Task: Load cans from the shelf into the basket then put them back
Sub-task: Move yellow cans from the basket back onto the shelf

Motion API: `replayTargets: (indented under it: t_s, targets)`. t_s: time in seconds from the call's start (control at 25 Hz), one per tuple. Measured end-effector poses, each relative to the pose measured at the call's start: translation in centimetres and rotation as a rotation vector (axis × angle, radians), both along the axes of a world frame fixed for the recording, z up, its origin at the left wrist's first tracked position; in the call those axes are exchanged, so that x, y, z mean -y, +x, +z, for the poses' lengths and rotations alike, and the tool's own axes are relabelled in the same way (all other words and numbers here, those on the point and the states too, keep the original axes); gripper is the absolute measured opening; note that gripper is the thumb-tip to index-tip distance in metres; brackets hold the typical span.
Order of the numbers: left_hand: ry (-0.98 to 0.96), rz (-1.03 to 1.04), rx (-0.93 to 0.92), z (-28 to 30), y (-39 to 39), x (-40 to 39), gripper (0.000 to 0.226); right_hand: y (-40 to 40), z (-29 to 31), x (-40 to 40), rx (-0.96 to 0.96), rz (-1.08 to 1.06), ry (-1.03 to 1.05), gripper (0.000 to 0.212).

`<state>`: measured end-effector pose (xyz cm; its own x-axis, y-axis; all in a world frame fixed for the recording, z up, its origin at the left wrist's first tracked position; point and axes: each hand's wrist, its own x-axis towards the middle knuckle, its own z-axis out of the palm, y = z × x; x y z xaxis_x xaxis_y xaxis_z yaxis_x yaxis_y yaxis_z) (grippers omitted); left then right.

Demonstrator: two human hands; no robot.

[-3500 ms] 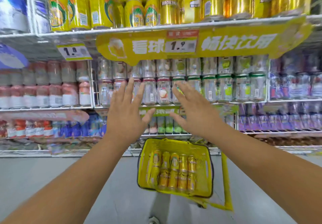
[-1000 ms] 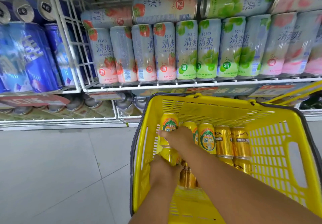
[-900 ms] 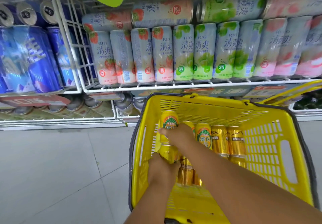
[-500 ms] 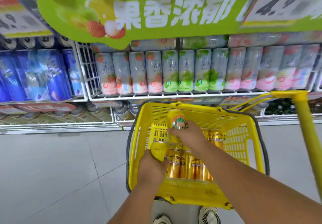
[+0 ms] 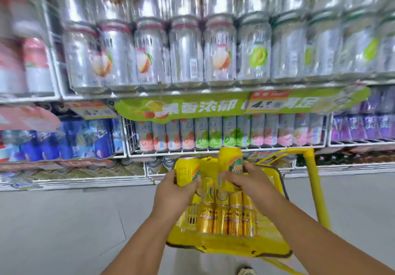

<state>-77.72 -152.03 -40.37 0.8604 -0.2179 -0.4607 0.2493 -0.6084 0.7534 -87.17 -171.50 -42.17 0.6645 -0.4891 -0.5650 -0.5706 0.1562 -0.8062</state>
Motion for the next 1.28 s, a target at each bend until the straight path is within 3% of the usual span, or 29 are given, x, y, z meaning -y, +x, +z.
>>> replayTargets:
  t_s: [0.12, 0.36, 0.4, 0.52, 0.68, 0.84, 0.96, 1.08, 1.16, 1.24, 1.28]
  targets:
    - [-0.038, 0.011, 0.032, 6.5, 0.4, 0.3, 0.022, -1.1, 6.8, 0.2, 0.084, -0.018, 0.013, 0.036]
    - [-0.072, -0.027, 0.147, 18.8, -0.5, -0.2, 0.024, -3.2, 19.3, 0.4, 0.196, -0.004, -0.034, 0.071]
    - [-0.063, -0.035, 0.172, 20.6, -0.7, -0.3, 0.027, -3.5, 21.2, 0.5, 0.218, -0.001, -0.041, 0.069]
    - [-0.058, -0.069, 0.219, 26.6, -0.7, -0.8, 0.038, -4.3, 28.0, 0.6, 0.281, 0.013, -0.049, 0.033]
    - [-0.163, -0.080, 0.257, 35.8, -0.8, -1.7, 0.053, -4.6, 36.4, 0.1, 0.341, 0.066, -0.057, 0.028]
    - [-0.234, -0.029, 0.356, 43.7, -0.6, -1.9, 0.028, -4.5, 42.4, 0.3, 0.405, 0.124, -0.064, 0.032]
    - [-0.229, -0.005, 0.408, 47.8, 0.4, -1.4, 0.047, -2.9, 46.9, 0.8, 0.446, 0.162, -0.090, 0.031]
    - [-0.191, 0.018, 0.432, 50.5, 1.4, -0.6, 0.071, -0.6, 50.8, 1.5, 0.474, 0.169, -0.122, 0.037]
    - [-0.217, 0.035, 0.445, 51.8, 1.7, 0.3, 0.055, 1.3, 52.6, 2.1, 0.479, 0.167, -0.139, 0.043]
    - [-0.238, 0.051, 0.462, 53.0, 2.3, 1.2, 0.041, 3.3, 53.9, 2.4, 0.456, 0.164, -0.185, 0.071]
    - [-0.222, 0.055, 0.472, 53.4, 3.0, 1.6, 0.046, 4.3, 54.3, 2.5, 0.449, 0.157, -0.208, 0.086]
